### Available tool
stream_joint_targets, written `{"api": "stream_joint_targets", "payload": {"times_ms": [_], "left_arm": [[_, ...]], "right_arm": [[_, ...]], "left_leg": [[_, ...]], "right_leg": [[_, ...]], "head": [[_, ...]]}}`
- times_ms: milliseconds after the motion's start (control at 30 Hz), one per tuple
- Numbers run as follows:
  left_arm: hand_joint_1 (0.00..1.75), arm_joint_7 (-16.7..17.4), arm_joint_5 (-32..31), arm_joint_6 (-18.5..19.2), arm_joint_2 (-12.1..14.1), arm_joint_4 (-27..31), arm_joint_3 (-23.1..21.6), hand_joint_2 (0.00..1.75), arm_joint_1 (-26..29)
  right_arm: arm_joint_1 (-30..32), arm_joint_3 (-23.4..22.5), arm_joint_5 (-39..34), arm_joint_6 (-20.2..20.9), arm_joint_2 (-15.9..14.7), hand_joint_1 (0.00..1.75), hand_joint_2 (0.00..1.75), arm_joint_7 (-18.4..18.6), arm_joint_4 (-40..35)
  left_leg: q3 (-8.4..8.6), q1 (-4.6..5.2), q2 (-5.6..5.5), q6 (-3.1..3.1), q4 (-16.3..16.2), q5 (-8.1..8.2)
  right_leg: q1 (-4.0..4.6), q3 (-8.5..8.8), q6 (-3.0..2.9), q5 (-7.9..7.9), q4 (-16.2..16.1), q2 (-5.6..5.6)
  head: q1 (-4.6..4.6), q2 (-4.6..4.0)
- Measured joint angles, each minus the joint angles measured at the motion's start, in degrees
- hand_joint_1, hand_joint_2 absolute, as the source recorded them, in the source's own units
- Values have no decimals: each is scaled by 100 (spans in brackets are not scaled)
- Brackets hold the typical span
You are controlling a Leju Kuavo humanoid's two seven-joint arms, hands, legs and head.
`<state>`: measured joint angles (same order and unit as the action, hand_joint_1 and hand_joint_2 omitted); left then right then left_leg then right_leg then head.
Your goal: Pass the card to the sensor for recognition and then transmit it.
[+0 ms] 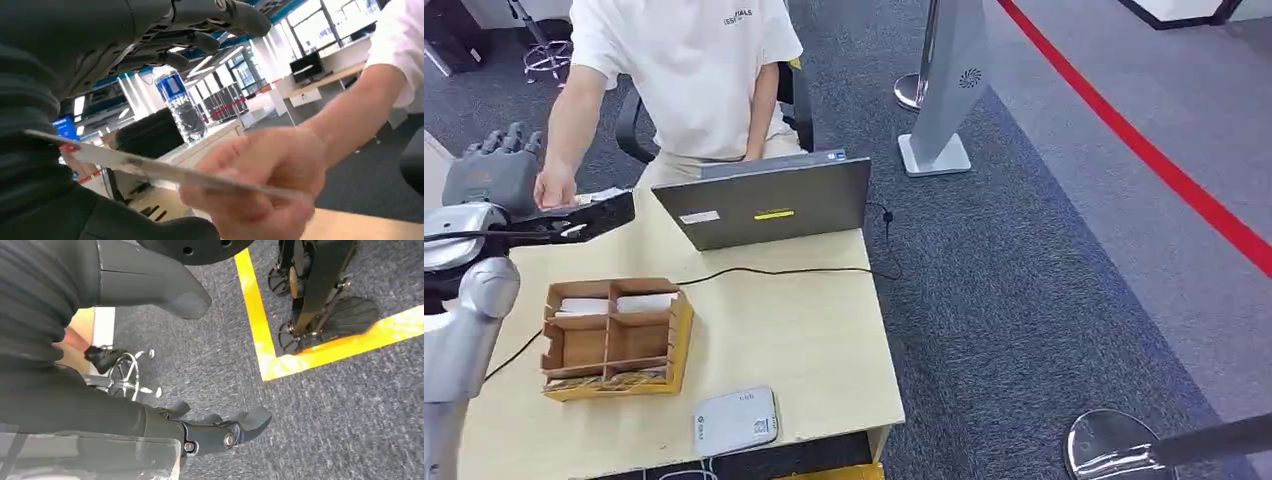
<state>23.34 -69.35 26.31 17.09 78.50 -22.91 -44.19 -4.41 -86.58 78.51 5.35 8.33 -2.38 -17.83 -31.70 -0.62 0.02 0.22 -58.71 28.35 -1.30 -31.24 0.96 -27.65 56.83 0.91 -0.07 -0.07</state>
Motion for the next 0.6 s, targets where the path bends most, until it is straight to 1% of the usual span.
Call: {"api": "stream_joint_targets", "payload": {"times_ms": [67,133,433,467,500,600], "left_arm": [[0,4,0,0,26,-264,-48,175,-67],[0,9,0,11,61,-411,-103,175,-105],[0,9,-7,83,131,-511,-214,175,-125],[56,9,-7,83,133,-511,-218,175,-125],[175,9,-4,83,136,-511,-223,175,-124],[175,-17,11,77,140,-511,-229,175,-121]], "right_arm": [[-17,0,0,-7,-15,0,175,0,13],[-19,0,0,-7,-33,0,175,0,17],[-16,2,2,2,-76,0,175,0,31],[-14,2,0,2,-79,0,175,0,33],[-15,2,0,2,-79,0,175,2,35],[-16,4,-7,-41,-79,0,175,20,35]], "left_leg": [[-4,-1,-1,0,1,0],[-6,-1,1,0,1,0],[-10,0,-2,0,1,0],[-10,0,-1,0,1,0],[-10,0,-1,0,1,0],[-9,0,-2,0,0,0]], "right_leg": [[1,-3,0,0,1,0],[1,-5,0,0,2,1],[0,-4,1,1,1,-2],[0,-4,1,1,1,-1],[0,-4,1,1,1,-1],[0,-4,1,1,1,-3]], "head": [[2,0],[0,0],[2,0],[2,0],[2,0],[2,0]]}}
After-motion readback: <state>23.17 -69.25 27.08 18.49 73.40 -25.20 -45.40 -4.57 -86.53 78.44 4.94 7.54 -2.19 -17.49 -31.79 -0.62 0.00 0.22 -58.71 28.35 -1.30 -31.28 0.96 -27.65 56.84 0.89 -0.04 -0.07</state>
